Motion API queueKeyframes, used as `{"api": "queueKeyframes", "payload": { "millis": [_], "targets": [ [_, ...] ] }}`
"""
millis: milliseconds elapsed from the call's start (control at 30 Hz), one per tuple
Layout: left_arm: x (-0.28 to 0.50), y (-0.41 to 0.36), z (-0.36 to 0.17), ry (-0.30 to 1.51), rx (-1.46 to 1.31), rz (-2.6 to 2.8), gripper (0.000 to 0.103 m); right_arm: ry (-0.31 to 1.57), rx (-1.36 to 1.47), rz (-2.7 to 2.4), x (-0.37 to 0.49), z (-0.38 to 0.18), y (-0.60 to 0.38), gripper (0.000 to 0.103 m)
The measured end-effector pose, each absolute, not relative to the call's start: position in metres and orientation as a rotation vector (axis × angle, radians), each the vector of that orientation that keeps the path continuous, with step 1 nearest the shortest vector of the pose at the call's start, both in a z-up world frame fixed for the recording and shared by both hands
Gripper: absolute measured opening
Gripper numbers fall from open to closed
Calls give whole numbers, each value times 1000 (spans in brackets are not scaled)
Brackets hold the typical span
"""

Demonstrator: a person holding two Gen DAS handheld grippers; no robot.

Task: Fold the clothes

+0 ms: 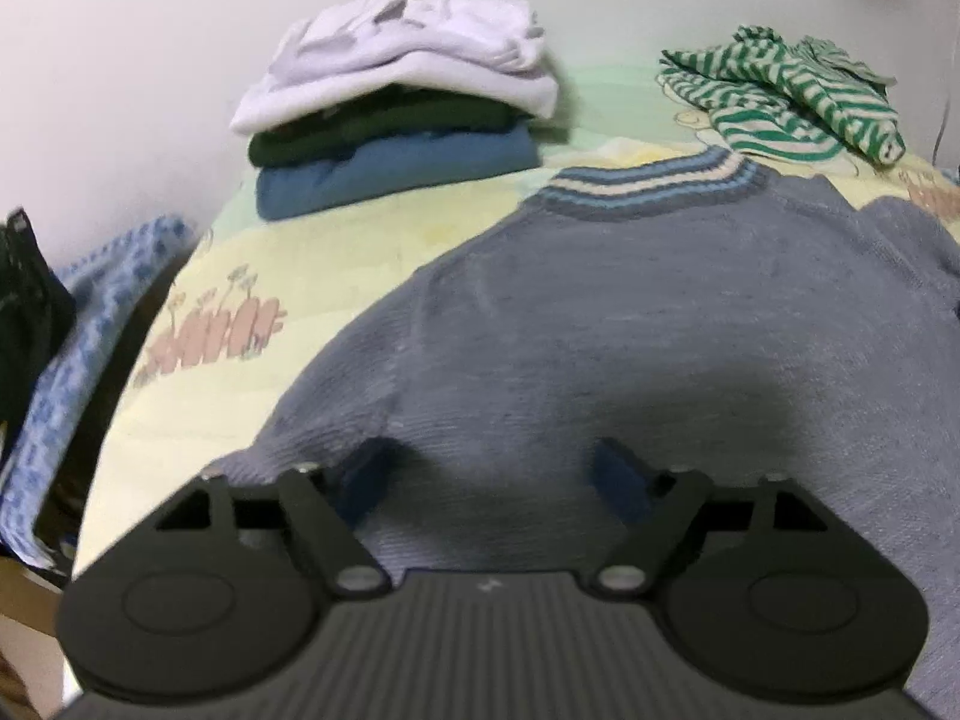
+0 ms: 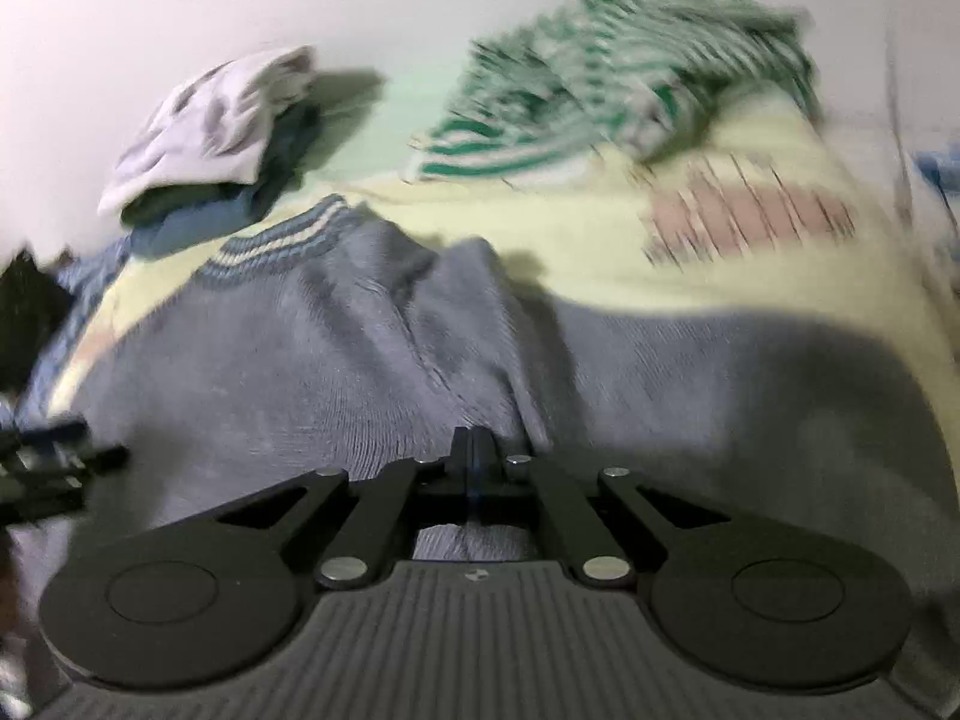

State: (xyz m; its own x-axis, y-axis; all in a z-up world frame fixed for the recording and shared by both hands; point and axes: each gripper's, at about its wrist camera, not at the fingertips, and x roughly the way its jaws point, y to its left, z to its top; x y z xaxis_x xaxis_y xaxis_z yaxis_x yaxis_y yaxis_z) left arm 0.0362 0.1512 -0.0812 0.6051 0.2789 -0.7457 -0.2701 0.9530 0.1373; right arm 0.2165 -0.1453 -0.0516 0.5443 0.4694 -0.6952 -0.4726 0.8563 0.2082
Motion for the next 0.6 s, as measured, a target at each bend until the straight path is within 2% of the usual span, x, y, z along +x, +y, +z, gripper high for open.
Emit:
{"api": "queueKeyframes", "payload": {
  "millis": [100, 133, 167, 200, 233, 300, 333, 367, 433, 467, 600],
  "targets": [
    [36, 151, -85, 847, 24, 295, 86, 745, -31, 508, 209, -32, -139, 34],
    [36, 151, -86, 841, 31, 289, 86, 709, -58, 483, 210, -29, -133, 57],
    [36, 151, -86, 839, 30, 282, 86, 686, -91, 473, 213, -31, -125, 72],
    [36, 152, -86, 837, 29, 275, 86, 682, -127, 471, 217, -36, -117, 71],
    [35, 154, -86, 835, 22, 269, 86, 694, -160, 459, 223, -44, -110, 64],
    [35, 160, -87, 832, -9, 259, 88, 733, -196, 405, 237, -61, -103, 40],
    [34, 163, -88, 829, -21, 255, 88, 758, -182, 396, 244, -68, -106, 23],
    [34, 164, -89, 826, -26, 252, 89, 760, -153, 389, 246, -69, -114, 15],
    [33, 164, -89, 819, -28, 248, 90, 745, -93, 348, 246, -64, -132, 8],
    [33, 165, -90, 817, -27, 246, 91, 726, -103, 275, 243, -62, -139, 0],
    [34, 167, -93, 811, -32, 244, 100, 739, -50, 175, 247, -69, -170, 1]
  ]
}}
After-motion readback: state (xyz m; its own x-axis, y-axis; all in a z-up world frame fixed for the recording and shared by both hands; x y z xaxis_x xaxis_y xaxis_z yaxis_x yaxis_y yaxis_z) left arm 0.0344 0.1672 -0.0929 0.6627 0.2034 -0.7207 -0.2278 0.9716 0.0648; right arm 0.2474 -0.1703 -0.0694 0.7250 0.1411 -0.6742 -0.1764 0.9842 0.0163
